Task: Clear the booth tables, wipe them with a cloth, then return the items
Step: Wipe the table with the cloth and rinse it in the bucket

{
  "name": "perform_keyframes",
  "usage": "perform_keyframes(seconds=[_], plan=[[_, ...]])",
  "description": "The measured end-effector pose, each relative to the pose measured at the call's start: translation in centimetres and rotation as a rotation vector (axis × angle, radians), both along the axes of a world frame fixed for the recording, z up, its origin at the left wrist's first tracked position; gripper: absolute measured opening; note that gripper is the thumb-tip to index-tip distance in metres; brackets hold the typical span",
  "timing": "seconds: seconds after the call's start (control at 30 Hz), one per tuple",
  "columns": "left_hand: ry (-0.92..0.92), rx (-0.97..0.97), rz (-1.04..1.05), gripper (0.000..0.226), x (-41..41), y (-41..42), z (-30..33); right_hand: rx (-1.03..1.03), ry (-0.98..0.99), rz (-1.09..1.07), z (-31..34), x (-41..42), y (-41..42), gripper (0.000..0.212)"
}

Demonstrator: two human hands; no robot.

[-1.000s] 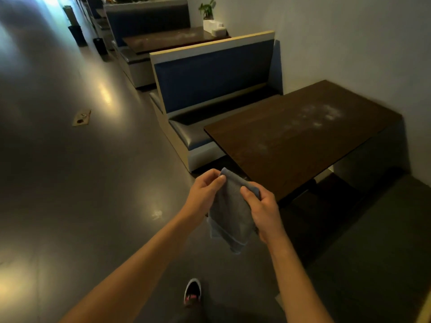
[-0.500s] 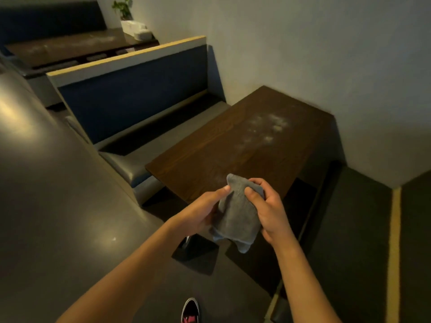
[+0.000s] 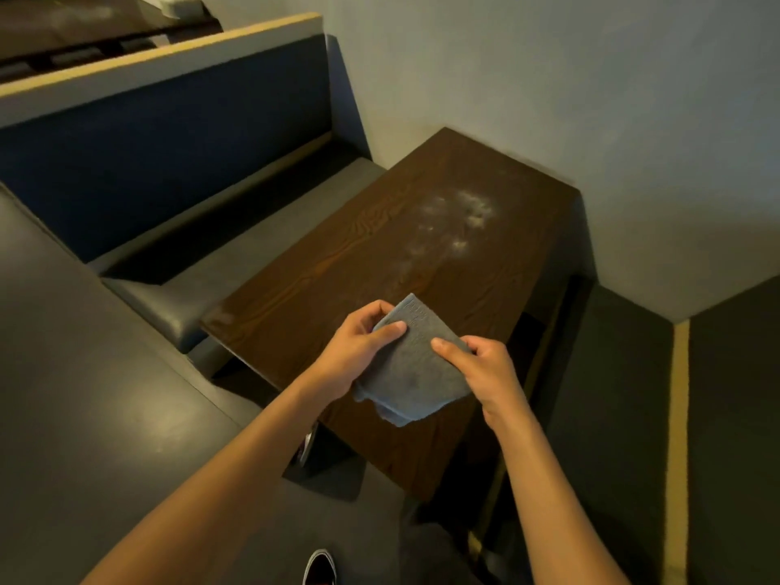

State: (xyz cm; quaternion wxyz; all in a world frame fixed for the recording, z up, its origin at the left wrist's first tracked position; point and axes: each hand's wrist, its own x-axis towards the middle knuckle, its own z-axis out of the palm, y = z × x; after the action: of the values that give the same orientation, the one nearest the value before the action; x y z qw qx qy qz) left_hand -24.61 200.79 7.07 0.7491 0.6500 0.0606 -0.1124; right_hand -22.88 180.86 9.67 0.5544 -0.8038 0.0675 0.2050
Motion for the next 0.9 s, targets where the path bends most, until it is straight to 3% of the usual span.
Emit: perform_keyframes(seconds=[0.17, 0.37, 0.5, 0.57, 0.67, 0.77, 0.83, 0.9], plan=[[0.087, 0.018, 0.094, 0.013, 4.0, 0.4, -0.3, 0.105, -0.055, 0.16, -1.6, 5.8, 0.6, 0.027], [0.166, 0.033, 0.379, 0.012, 10.9, -0.8, -2.7, 0.297, 0.184, 0.534, -3.7, 17.1, 0.0, 0.022], [0.163, 0.261, 0.555, 0.014, 15.4, -3.1, -4.7, 0.279, 0.049, 0.559, -4.8, 23.4, -0.2, 0.012], [0.225, 0.289, 0.696, 0.021, 17.3, -4.4, -5.2, 0.237, -0.004, 0.647, -5.5, 26.1, -0.3, 0.017], [0.397, -0.021, 0.872, 0.049, 18.8, -5.8, -4.9, 0.244, -0.05, 0.732, -5.9, 28.1, -0.1, 0.022], [0.462, -0.407, 0.845, 0.075, 19.5, -6.8, -3.8, 0.295, -0.027, 0.859, -5.4, 29.0, 0.9, 0.029], [0.431, -0.475, 0.82, 0.087, 19.5, -6.6, -3.3, 0.271, 0.01, 0.942, -5.1, 29.1, 1.4, 0.019], [0.395, -0.55, 0.819, 0.092, 19.3, -6.2, -3.2, 0.232, 0.089, 0.961, -4.8, 29.1, 1.6, 0.03]])
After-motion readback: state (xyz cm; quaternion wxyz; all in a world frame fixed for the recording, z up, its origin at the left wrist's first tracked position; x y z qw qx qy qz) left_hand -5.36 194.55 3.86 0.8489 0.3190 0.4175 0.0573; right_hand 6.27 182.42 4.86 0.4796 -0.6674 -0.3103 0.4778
